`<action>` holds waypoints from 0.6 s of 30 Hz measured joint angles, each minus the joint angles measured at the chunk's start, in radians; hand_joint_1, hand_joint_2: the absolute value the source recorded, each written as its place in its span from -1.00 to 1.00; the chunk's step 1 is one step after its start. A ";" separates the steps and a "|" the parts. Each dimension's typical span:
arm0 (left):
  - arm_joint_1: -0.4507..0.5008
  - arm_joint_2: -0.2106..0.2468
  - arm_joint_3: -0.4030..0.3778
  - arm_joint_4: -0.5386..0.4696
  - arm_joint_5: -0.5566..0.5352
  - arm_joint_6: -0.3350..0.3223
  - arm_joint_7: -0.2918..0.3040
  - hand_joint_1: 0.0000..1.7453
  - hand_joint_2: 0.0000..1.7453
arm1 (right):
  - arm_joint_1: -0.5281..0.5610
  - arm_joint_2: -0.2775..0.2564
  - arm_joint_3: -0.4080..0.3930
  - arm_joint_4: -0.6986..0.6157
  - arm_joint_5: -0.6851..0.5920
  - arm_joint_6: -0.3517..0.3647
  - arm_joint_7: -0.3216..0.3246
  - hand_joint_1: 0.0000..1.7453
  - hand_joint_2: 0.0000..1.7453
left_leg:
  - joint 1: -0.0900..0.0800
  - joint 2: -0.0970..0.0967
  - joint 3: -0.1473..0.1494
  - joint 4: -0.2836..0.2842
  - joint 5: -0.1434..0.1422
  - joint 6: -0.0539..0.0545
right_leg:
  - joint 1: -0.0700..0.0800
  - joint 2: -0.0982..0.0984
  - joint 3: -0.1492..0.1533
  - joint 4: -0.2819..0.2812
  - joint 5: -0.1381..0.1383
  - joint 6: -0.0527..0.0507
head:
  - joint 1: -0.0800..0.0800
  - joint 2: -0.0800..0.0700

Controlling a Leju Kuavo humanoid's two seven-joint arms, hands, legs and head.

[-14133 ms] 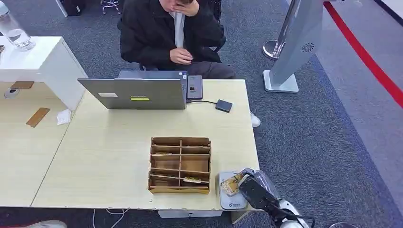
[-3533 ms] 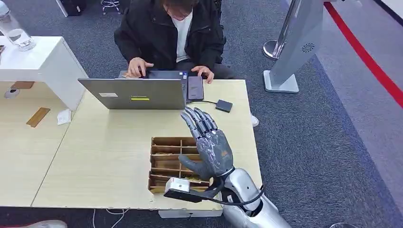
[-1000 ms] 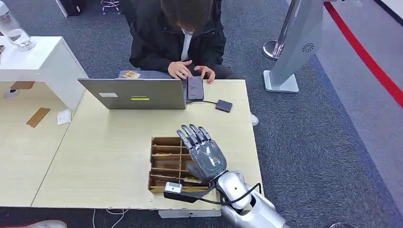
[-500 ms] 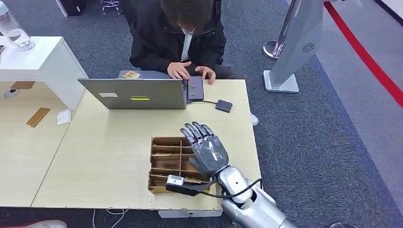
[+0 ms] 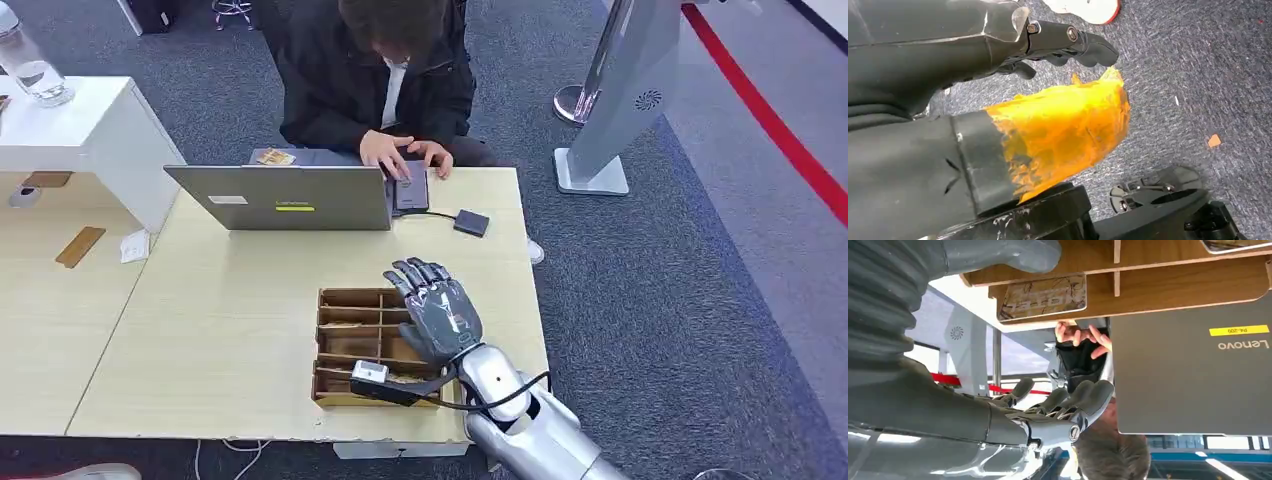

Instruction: Pass the card to the sensor for recognition and then transmit it.

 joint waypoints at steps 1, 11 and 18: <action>0.000 0.000 0.000 0.000 0.000 0.000 0.000 -1.00 -1.00 | 0.000 0.000 -0.001 0.000 0.000 0.000 0.000 -0.46 1.00 | 0.000 0.000 0.000 0.000 0.000 0.000 | 0.000 0.000 0.000 0.000 0.000 0.000 | 0.000 0.000; 0.006 0.018 0.000 0.000 0.039 -0.113 -0.004 -1.00 -1.00 | -0.002 0.006 -0.004 0.009 0.000 0.006 0.000 -0.42 1.00 | 0.000 0.000 0.000 0.000 0.000 0.000 | 0.000 0.000 0.000 0.000 0.000 0.000 | 0.000 0.000; 0.011 0.051 0.013 0.000 0.086 -0.231 -0.007 -1.00 -1.00 | -0.010 0.012 -0.004 0.015 -0.001 0.010 -0.001 -0.32 1.00 | 0.000 0.000 0.000 0.000 0.000 0.000 | 0.000 0.000 0.000 0.001 0.000 0.000 | 0.000 0.000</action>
